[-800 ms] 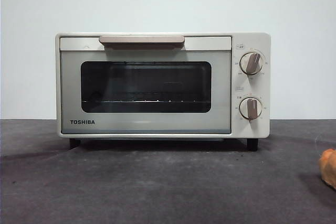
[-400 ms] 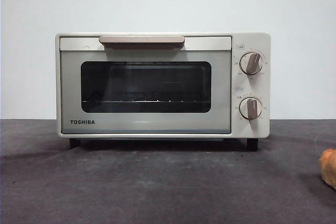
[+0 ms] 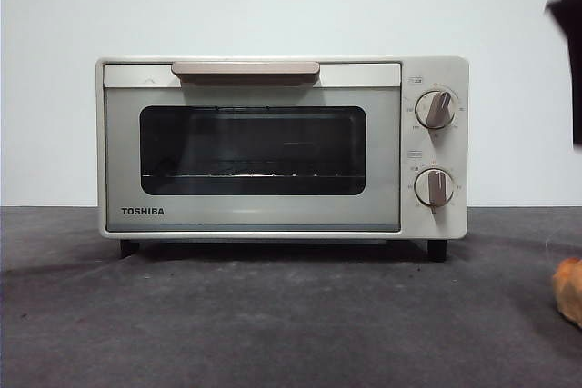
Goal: The left arm flap open the oven, the right arm pick bread and place it into oven, the left arm flap close the oven
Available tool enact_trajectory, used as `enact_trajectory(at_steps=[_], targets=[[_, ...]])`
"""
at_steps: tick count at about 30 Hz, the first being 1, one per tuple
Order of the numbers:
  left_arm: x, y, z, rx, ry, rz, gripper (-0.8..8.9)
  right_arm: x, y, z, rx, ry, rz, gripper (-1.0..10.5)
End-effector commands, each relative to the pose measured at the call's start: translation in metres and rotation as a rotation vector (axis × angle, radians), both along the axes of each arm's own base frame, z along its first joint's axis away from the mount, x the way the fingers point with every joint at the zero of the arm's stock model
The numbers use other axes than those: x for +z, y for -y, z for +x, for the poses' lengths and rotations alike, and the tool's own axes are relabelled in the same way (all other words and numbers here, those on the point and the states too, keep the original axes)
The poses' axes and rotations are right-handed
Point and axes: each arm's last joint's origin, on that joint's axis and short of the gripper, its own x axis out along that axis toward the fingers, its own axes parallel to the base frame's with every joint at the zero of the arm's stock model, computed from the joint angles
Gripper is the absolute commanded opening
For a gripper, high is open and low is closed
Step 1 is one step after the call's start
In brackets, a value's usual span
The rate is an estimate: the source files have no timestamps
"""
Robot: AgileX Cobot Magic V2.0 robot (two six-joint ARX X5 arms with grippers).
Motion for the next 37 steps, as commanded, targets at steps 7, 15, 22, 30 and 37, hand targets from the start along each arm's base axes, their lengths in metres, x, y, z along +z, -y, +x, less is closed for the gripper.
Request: enact_trajectory(at_steps=[7, 15, 22, 30, 37], targets=[[0.007, 0.000, 0.000, -0.002, 0.022, -0.009, 5.31, -0.045, -0.013, 0.020, -0.003, -0.059, -0.042, 4.9], [0.007, 0.000, 0.000, -0.002, 0.023, -0.008, 5.31, -0.070, -0.017, 0.037, -0.002, -0.101, -0.059, 4.8], [0.006, 0.001, 0.000, -0.002, 0.023, -0.006, 5.30, -0.083, -0.019, 0.042, 0.009, -0.147, -0.074, 3.8], [0.005, 0.001, 0.002, 0.005, 0.015, -0.001, 5.26, -0.071, -0.018, 0.039, 0.011, -0.104, -0.060, 1.4], [-0.002, 0.005, 0.013, 0.005, -0.047, 0.021, 4.64, -0.033, -0.013, 0.020, 0.011, 0.002, -0.021, 1.4]])
